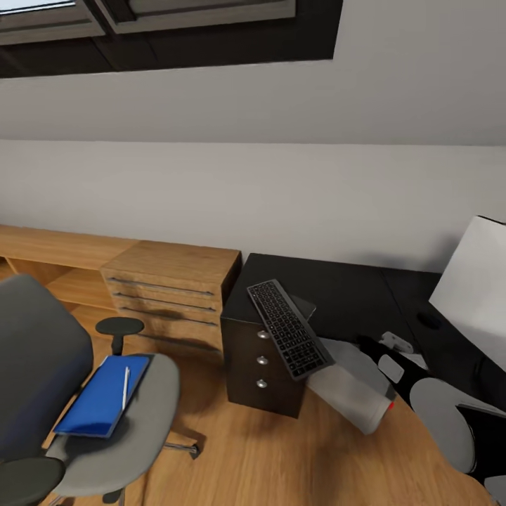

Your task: In the bedroom, organize the workspace by keeping the computer under the desk, ensuring the monitor is on the desk, placing the keyboard on the desk next to the monitor, placing the mouse on the desk next to the keyboard, moving the folder from the swivel chair onto the desk next to the mouse, stacking the notebook on top of the folder with the pen on top of the notebook, and positioning the swivel chair next to the desk.

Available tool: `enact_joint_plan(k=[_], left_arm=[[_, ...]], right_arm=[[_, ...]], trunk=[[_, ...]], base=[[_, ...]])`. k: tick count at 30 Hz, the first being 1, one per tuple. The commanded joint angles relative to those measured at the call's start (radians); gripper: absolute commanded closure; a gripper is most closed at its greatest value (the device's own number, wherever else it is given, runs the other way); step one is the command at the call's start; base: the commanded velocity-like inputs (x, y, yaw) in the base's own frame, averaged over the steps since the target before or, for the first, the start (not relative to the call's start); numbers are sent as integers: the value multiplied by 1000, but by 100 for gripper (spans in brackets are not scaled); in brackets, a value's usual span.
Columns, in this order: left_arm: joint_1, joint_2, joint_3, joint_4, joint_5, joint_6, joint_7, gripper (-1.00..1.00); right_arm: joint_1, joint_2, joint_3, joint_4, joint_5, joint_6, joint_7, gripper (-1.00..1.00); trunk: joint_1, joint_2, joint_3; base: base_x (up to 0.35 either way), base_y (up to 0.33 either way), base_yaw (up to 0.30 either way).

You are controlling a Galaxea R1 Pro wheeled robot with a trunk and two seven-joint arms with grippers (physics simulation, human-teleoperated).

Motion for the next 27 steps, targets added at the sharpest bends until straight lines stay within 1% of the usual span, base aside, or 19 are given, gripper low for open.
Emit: enact_joint_plan(k=[1, 7, 10, 21, 27], left_arm=[[-1, 1, -8, 0, 3, -4, 9, -100], [0, 0, -9, 0, 3, -4, 9, -100], [0, -1, -10, 1, 3, -4, 9, -100], [-1, -3, -10, 2, 0, -4, 9, -100], [0, -2, -10, 2, 0, -4, 9, -100]], right_arm=[[-1, 1, -6, 1, 1, -4, -1, -100], [0, 3, -6, 1, 0, -4, 0, -100], [1, 3, -6, 1, 1, -5, 0, -100], [2, -3, -6, 1, -1, -5, 0, -100], [2, -3, -6, 1, -1, -6, 0, -100]], trunk=[[0, -1, -1], [0, -1, -1], [0, -1, -1], [0, -1, -1], [0, -1, -1]], base=[[0, 281, -27], [0, 292, -11], [0, 124, -1], [-5, 23, 0], [-149, 1, 0]])
